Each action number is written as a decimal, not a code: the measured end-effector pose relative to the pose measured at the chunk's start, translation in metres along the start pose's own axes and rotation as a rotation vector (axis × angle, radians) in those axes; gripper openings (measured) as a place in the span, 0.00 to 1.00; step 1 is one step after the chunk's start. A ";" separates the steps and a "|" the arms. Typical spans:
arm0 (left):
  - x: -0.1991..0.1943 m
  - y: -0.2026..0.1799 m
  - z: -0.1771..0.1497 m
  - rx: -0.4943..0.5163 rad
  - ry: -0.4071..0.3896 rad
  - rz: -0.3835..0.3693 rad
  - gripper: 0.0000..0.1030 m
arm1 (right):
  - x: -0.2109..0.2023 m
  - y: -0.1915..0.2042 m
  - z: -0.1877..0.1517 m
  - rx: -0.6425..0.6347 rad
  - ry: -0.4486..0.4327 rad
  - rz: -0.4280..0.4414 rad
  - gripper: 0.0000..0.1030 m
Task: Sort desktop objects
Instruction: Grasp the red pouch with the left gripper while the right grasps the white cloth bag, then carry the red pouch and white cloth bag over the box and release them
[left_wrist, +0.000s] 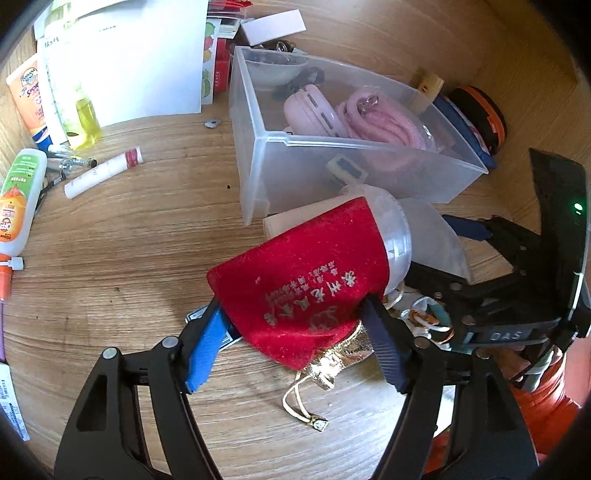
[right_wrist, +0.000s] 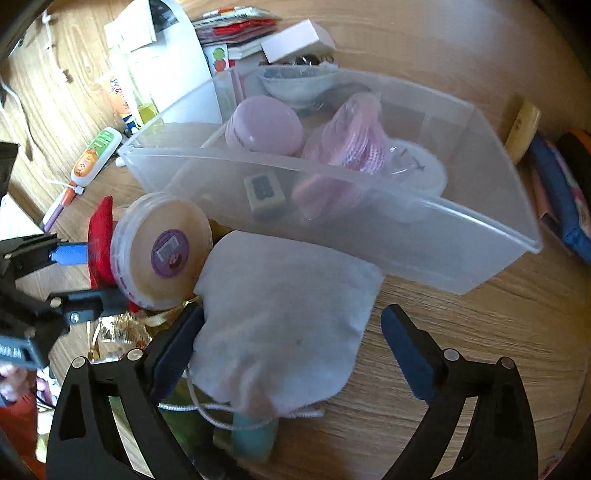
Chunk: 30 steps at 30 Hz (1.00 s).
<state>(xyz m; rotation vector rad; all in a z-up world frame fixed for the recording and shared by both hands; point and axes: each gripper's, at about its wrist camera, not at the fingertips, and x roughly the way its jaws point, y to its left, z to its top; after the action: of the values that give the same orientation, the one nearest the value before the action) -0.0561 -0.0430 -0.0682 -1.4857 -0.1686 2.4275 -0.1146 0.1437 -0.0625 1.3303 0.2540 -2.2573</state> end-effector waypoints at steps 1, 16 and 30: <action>0.000 0.001 0.000 -0.001 0.001 -0.009 0.65 | 0.003 0.001 0.001 0.002 0.006 0.005 0.93; -0.022 -0.004 -0.003 0.016 -0.070 0.029 0.31 | -0.001 0.007 -0.003 -0.033 -0.064 -0.059 0.66; -0.063 -0.006 0.003 0.029 -0.195 0.037 0.29 | -0.040 -0.008 -0.007 0.008 -0.184 -0.106 0.62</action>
<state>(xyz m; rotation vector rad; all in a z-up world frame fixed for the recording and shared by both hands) -0.0306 -0.0561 -0.0113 -1.2498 -0.1475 2.5909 -0.0973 0.1666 -0.0326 1.1282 0.2559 -2.4533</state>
